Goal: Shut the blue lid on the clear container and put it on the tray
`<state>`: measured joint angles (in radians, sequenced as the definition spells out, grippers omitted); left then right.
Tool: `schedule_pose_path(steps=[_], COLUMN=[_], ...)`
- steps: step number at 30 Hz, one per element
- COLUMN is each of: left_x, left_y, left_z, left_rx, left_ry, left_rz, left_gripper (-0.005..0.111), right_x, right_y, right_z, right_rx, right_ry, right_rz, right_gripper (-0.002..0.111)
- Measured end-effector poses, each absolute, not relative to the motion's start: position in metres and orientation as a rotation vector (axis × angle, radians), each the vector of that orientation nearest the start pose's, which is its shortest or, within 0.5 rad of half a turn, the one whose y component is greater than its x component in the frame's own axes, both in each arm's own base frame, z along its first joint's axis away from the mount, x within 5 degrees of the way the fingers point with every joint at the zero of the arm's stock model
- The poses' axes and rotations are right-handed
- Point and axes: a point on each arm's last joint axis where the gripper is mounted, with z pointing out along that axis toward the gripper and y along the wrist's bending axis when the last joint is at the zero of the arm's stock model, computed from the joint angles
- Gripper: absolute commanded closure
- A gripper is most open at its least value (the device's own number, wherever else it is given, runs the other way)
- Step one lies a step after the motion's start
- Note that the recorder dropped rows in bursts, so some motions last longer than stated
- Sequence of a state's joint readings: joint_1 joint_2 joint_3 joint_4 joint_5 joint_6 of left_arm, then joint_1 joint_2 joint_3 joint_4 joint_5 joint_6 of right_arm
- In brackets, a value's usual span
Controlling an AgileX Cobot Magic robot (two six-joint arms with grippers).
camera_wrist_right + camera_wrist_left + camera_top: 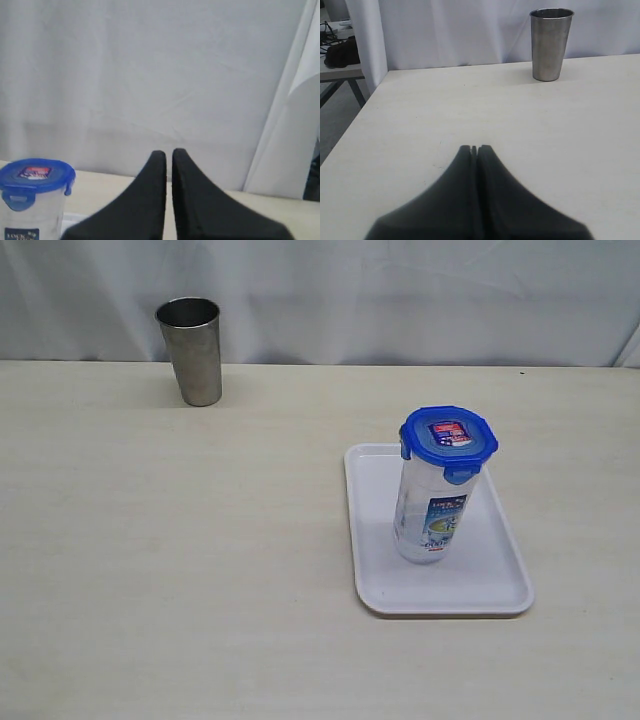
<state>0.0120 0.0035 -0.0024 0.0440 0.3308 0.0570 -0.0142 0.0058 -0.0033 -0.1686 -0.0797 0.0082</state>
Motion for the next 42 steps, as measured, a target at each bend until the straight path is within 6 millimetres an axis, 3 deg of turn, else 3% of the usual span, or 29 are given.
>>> schedule_pose_path(steps=[18, 42], left_x=[0.054, 0.054], left_y=[0.002, 0.002], left_z=[0.184, 0.184], left_rx=[0.069, 0.069], left_ry=[1.819, 1.819], left_rz=[0.091, 0.091], left_gripper=[0.107, 0.107], right_x=[0.054, 0.054], right_y=[-0.003, -0.004], right_z=[0.186, 0.184], right_rx=[-0.023, -0.068], right_ry=[1.792, 1.817], right_rz=[-0.087, -0.124], right_gripper=[0.104, 0.104])
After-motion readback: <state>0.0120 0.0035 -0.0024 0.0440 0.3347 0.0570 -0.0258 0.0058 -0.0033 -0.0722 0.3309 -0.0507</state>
